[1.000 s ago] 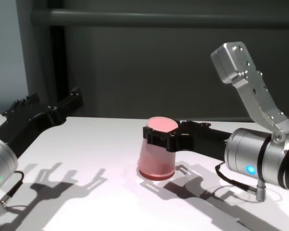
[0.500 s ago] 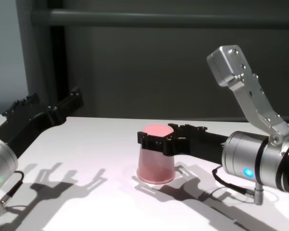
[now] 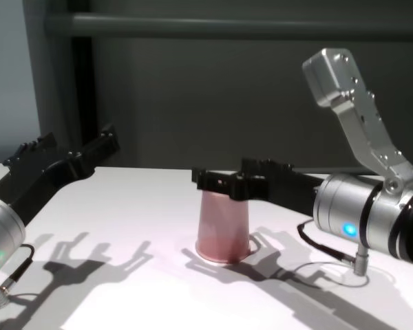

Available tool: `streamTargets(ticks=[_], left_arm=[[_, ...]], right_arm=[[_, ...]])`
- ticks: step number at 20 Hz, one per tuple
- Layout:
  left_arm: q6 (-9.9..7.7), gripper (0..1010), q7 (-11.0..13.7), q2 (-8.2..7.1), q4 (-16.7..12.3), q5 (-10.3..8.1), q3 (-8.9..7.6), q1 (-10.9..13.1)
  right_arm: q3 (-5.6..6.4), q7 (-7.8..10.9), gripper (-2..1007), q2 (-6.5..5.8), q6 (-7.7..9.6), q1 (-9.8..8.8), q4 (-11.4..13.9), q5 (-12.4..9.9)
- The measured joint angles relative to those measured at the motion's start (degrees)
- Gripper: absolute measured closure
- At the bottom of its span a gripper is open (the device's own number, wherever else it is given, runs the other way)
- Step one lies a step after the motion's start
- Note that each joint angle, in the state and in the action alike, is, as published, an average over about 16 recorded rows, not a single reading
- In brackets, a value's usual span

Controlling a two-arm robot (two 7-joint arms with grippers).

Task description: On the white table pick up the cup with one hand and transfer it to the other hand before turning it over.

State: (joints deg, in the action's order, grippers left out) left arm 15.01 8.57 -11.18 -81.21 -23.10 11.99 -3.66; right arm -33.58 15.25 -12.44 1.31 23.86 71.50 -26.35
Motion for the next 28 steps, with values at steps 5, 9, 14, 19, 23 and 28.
streamTargets(ticks=[5, 9, 14, 19, 23, 28], left_arm=[[0.0, 7, 0.0, 0.0, 0.0, 0.0, 0.0, 0.0], [0.0, 7, 0.0, 0.0, 0.0, 0.0, 0.0, 0.0], [0.0, 7, 0.0, 0.0, 0.0, 0.0, 0.0, 0.0], [0.0, 7, 0.0, 0.0, 0.0, 0.0, 0.0, 0.0], [0.0, 7, 0.0, 0.0, 0.0, 0.0, 0.0, 0.0], [0.0, 7, 0.0, 0.0, 0.0, 0.0, 0.0, 0.0]], right_arm=[[1.41, -1.16, 3, 0.63, -2.63, -0.09, 0.6, 1.2], [2.76, -3.05, 3, 0.77, -4.77, -0.6, 1.4, 2.5], [4.5, -6.32, 3, 0.01, -6.54, -2.1, 2.8, 4.9], [6.86, -9.75, 3, -1.4, -7.34, -4.76, 4.9, 6.7], [8.82, -11.89, 3, -2.72, -7.41, -7.29, 7.1, 7.5], [11.04, -13.81, 3, -4.02, -7.28, -10.3, 9.6, 8.2]])
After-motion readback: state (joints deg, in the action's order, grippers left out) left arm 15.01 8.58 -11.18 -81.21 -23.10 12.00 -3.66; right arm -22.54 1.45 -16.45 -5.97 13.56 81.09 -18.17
